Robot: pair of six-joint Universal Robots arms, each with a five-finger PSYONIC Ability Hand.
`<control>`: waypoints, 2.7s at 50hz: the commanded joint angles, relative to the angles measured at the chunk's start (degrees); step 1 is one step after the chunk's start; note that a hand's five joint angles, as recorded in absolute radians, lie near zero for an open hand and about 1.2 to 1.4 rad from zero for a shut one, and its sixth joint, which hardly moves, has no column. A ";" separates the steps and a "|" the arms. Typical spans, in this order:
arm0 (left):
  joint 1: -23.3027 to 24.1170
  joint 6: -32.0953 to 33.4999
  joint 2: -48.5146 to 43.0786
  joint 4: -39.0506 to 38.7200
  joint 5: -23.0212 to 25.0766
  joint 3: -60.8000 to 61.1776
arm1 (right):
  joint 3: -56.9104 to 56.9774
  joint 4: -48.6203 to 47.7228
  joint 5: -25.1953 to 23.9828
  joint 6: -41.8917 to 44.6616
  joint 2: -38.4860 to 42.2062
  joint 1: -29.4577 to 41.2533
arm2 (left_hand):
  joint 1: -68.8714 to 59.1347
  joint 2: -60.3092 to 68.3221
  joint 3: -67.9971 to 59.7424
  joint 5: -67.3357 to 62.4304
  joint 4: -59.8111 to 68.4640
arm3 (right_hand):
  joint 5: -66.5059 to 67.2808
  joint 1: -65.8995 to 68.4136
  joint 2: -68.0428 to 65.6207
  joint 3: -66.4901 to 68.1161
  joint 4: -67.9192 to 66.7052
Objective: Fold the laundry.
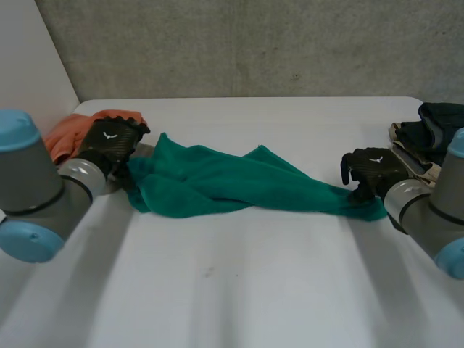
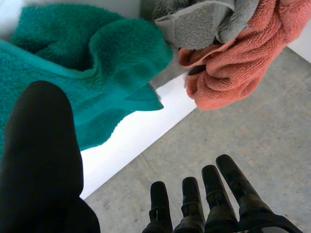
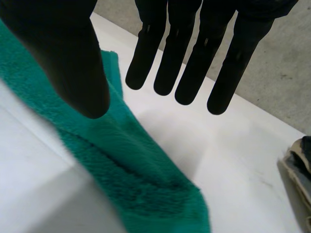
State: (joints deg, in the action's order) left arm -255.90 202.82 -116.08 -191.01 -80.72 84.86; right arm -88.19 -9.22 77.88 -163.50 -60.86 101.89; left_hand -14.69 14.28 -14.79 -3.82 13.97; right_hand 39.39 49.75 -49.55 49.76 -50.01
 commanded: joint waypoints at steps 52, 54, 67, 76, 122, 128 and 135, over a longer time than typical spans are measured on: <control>-4.00 -16.12 26.60 9.70 19.20 -5.77 | 18.90 -2.13 5.10 -5.86 -13.77 1.73 | -65.31 65.72 -65.21 -66.18 66.03 | 30.61 30.25 -30.45 30.24 -29.99; -2.86 -17.10 26.79 9.34 19.11 -5.15 | 22.34 -1.16 5.00 -6.39 -11.48 2.08 | -65.31 65.72 -65.21 -66.18 66.03 | 30.61 30.25 -30.45 30.24 -29.99; 7.95 -11.75 18.10 9.51 10.94 -2.25 | 50.37 1.32 7.72 -3.41 21.63 9.72 | -65.31 65.72 -65.21 -66.18 66.03 | 30.61 30.25 -30.45 30.24 -29.99; 12.35 -9.46 14.57 11.80 5.66 -5.49 | 56.99 2.15 17.98 1.68 28.10 12.72 | -65.31 65.72 -65.21 -66.18 66.03 | -39.39 -39.75 39.55 -39.76 40.01; 17.10 -11.04 14.22 17.07 -1.29 -14.99 | 0.12 -8.36 34.19 -29.35 3.93 22.40 | -65.31 65.72 -65.21 -66.18 66.03 | 30.61 30.25 -30.45 30.24 -29.99; 12.71 -10.51 11.59 17.16 -0.23 -12.88 | -1.46 -6.61 19.71 -12.14 -8.38 14.84 | -65.31 65.72 -65.21 -66.18 66.03 | 30.61 30.25 -30.45 30.24 -29.99; 9.28 -7.88 1.22 19.62 4.51 -13.67 | 5.37 13.55 3.34 13.51 -11.21 7.10 | -65.31 65.72 -65.21 -66.18 66.03 | 30.61 30.25 -30.45 30.24 -29.99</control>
State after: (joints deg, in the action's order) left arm -243.95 192.76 -106.55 -173.49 -79.93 71.93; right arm -88.62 -11.89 93.12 -169.80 -70.35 114.74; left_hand -66.73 68.45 -67.96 -56.70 68.43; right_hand 57.34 65.73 -67.50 68.02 -68.50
